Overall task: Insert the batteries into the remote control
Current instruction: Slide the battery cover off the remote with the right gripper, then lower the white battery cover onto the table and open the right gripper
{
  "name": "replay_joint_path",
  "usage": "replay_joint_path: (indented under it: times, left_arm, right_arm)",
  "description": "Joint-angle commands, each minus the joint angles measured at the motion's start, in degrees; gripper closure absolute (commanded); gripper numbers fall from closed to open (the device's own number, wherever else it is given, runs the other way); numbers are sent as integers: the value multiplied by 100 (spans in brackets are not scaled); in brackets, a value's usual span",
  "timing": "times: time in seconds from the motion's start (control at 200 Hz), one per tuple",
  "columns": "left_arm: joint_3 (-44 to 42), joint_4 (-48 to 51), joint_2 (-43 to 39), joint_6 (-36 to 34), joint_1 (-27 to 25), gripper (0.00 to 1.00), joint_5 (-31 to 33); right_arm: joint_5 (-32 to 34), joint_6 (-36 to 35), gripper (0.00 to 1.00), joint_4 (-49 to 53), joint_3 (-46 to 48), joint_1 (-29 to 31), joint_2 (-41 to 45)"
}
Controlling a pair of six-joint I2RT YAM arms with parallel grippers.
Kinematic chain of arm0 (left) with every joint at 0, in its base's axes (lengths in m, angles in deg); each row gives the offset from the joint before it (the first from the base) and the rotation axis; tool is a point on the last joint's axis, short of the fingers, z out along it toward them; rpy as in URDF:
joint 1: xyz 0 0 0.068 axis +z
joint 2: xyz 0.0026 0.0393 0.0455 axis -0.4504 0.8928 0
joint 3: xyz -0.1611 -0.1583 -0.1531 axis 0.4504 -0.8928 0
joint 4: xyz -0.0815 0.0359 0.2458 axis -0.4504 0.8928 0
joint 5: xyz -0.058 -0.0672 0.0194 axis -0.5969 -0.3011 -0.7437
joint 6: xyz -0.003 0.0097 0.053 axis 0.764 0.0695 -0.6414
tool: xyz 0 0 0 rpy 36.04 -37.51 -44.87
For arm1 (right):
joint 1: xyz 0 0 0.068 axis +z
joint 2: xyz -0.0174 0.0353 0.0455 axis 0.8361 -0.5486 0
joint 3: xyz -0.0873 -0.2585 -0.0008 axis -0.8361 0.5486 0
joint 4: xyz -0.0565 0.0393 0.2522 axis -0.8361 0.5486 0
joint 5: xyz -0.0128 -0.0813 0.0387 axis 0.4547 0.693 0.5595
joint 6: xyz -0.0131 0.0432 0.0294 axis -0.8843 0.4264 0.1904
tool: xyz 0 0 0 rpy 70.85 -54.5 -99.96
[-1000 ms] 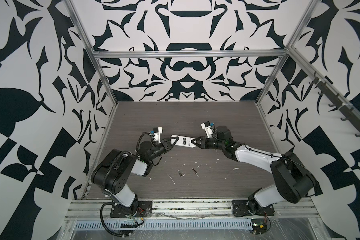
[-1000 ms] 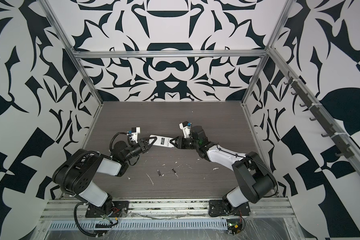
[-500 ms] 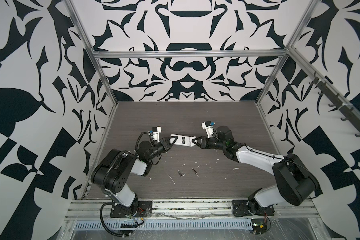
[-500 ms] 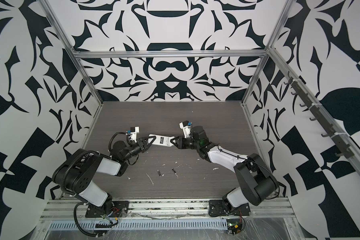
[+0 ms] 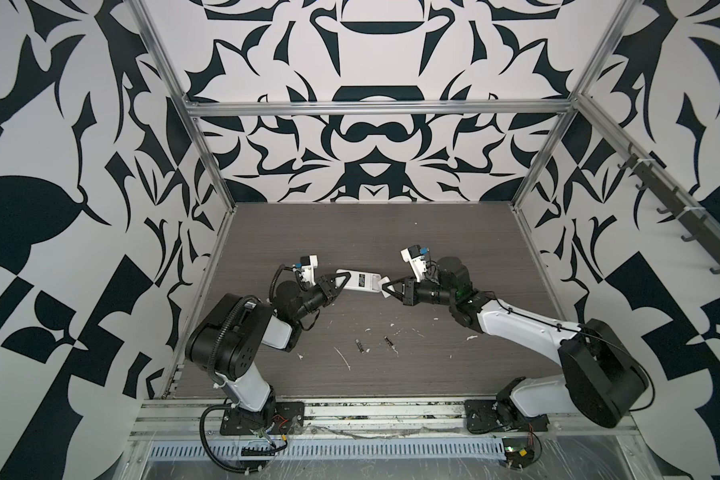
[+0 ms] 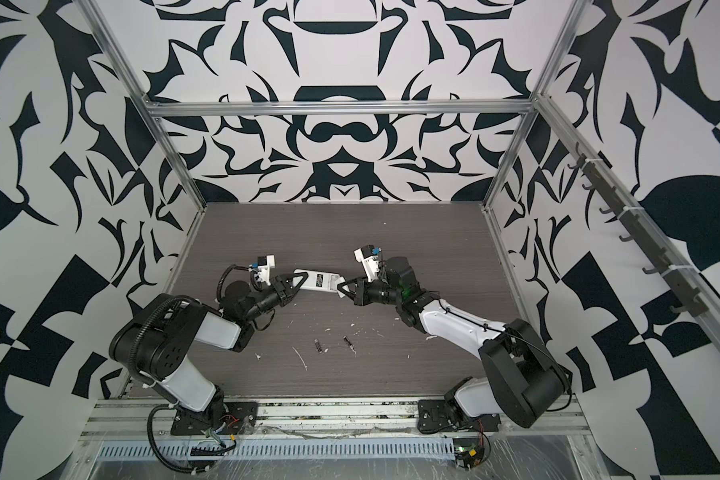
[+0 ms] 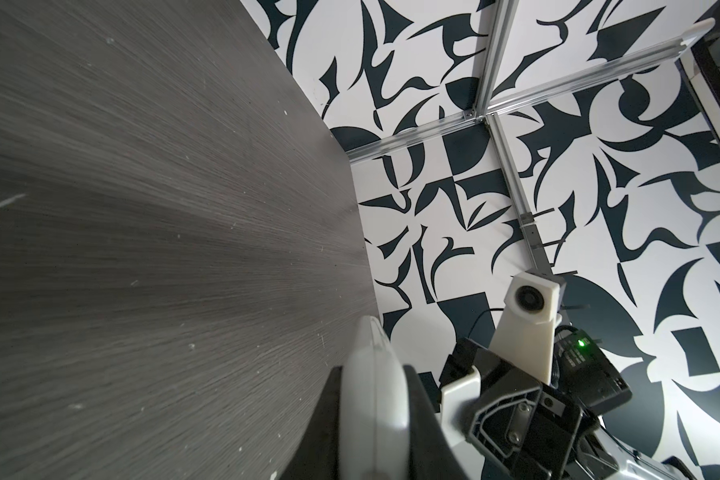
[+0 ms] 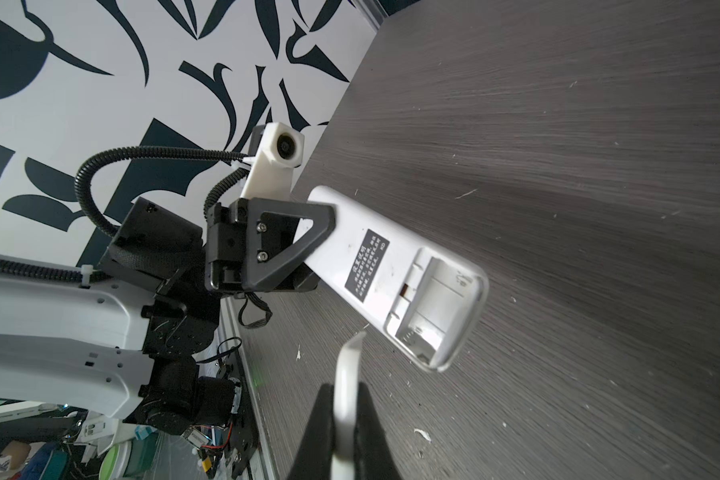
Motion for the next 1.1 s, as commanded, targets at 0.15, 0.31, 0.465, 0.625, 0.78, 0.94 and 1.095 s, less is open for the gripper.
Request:
replay_joint_path:
  times: [0.15, 0.31, 0.465, 0.625, 0.78, 0.94, 1.095]
  left_arm:
    - [-205, 128, 3, -54, 124, 100, -104]
    - [-342, 527, -245, -181, 125, 100, -30]
    - [-401, 1049, -585, -335, 129, 100, -11]
    - [-449, 1770, -984, -597, 120, 100, 25]
    - [-447, 2186, -1198, -749, 116, 99, -30]
    - [-431, 2238, -1140, -758, 117, 99, -173]
    - [-506, 2278, -1223, -775, 116, 99, -182]
  right_arm:
    - [481, -406, 99, 787, -40, -119, 104]
    - [624, -393, 100, 1121, -48, -251, -232]
    - [507, -330, 100, 1096, -68, -329, -621]
    - [503, -312, 99, 991, -53, -361, -877]
    - [484, -247, 98, 781, 23, -386, -1041]
    - [359, -156, 97, 523, 66, -399, -1265]
    - [272, -115, 96, 368, 71, -395, -1507]
